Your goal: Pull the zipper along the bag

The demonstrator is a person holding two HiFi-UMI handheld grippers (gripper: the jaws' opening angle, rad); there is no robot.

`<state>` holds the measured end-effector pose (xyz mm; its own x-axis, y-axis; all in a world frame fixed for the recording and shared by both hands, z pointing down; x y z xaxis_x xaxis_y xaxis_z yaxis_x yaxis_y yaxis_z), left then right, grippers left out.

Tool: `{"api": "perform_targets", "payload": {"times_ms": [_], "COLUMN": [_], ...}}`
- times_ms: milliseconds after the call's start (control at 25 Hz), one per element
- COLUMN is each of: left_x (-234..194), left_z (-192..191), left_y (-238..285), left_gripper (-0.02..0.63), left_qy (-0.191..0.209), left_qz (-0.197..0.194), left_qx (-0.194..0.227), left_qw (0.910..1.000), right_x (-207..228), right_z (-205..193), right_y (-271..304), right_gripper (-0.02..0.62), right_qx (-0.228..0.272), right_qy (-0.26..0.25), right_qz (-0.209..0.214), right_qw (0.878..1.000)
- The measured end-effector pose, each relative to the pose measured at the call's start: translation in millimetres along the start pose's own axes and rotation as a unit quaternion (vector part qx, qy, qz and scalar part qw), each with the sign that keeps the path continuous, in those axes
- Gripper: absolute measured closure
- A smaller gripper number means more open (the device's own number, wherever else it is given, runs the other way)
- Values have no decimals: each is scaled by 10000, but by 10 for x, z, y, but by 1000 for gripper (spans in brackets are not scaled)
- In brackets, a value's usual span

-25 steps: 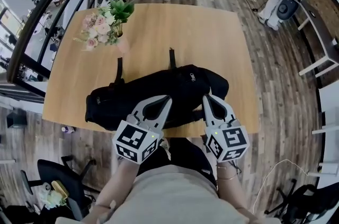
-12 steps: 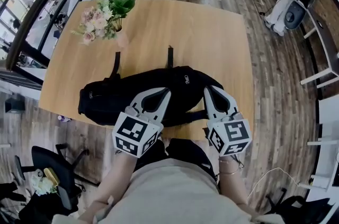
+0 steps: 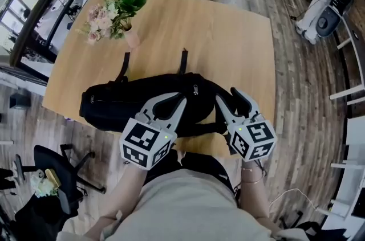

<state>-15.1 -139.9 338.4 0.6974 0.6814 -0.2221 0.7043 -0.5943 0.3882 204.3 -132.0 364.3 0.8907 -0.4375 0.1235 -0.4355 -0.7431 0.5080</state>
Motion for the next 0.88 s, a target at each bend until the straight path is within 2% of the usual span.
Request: {"api": "perform_targets", "payload": {"times_ms": [80, 120, 200, 280, 400, 520, 680, 880], "left_x": [23, 26, 26, 35, 65, 60, 23, -11], "left_z": [4, 3, 3, 14, 31, 32, 87, 212], "left_y": [56, 81, 123, 169, 251, 320, 368, 432], "left_gripper": [565, 547, 490, 462, 434, 431, 433, 439], "left_qy": [-5, -15, -52, -79, -92, -97, -129, -189], "left_qz": [27, 40, 71, 98, 111, 162, 318, 283], "left_qx": [-95, -144, -224, -305, -517, -737, -739, -925], "left_qw": [10000, 9999, 9997, 9995, 9986, 9971, 9967, 9951], "right_x": [57, 73, 90, 109, 136, 148, 152, 165], "right_z": [-18, -22, -31, -38, -65, -95, -106, -105], "right_y": [18, 34, 71, 88, 96, 118, 147, 174], "right_gripper": [377, 359, 357, 357, 414, 456, 515, 529], "right_qx": [8, -13, -72, -86, -46, -8, -53, -72], "right_qy": [195, 254, 303, 289, 72, -197, -409, -659], "right_qz": [295, 441, 657, 800, 1009, 1155, 1257, 1298], "right_qw": [9994, 9987, 9973, 9963, 9949, 9931, 9912, 9893]}}
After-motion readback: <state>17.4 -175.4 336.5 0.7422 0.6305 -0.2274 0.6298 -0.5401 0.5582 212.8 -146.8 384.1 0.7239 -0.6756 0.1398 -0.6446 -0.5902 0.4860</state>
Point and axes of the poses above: the fingertips, and each gripper's own axes: y forward along the fingers, x to its right, z out of its top, the point moved 9 cm from there along -y, backward along the fingers, and after that the axes turned 7 degrees about -x, right-handed, at the moved point
